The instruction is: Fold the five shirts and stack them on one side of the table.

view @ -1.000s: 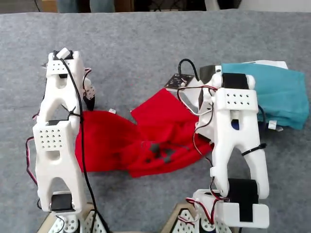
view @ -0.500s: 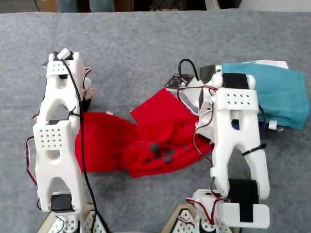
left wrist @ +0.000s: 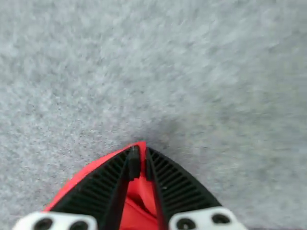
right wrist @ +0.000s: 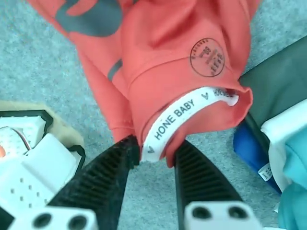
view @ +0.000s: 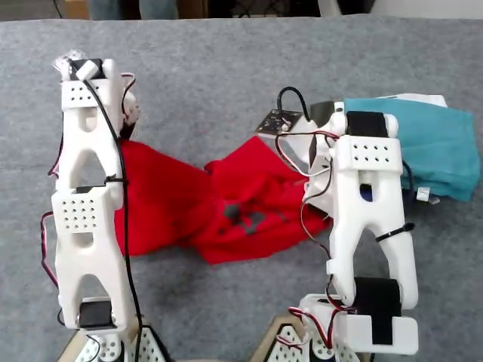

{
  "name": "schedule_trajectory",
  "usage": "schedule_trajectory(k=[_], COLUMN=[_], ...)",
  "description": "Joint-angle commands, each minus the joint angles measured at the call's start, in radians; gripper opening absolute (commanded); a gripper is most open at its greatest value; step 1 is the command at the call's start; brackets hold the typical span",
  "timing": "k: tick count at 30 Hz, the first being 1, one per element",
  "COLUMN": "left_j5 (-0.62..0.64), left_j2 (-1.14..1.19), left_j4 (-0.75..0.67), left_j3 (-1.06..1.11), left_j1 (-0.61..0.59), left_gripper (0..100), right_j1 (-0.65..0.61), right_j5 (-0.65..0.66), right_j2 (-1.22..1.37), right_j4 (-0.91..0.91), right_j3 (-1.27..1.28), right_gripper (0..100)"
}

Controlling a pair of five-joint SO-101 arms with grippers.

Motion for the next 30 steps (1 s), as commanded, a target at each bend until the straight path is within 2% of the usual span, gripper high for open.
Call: schedule_trajectory(k=[1, 10, 15, 17, 21, 30], left_j5=[-0.008, -0.028, -0.028, -0.028, 0.026, 0.064], left_j2=[-0.137, -0.295, -0.284, -0.255, -0.198, -0.186], left_j4=[0.008, 0.006, 0.005, 0.005, 0.006, 0.009], left_j3=[-0.071, -0.071, -0.044, -0.025, 0.022, 0.050], left_j1=[-0.008, -0.008, -0.013, -0.015, -0.022, -0.070], left_gripper=[3, 3, 3, 7, 24, 24], right_j1=[-0.008, -0.014, -0.014, -0.014, -0.014, -0.014], right_j5=[0.006, 0.008, 0.008, 0.008, 0.006, 0.006], right_j2=[-0.004, -0.004, -0.004, -0.004, -0.004, -0.004], right_j4=[-0.008, -0.008, -0.008, -0.008, -0.008, -0.008], right_j3=[-0.025, -0.015, -0.015, -0.015, -0.015, -0.013], right_gripper=[11.3, 11.3, 11.3, 11.3, 11.3, 11.3])
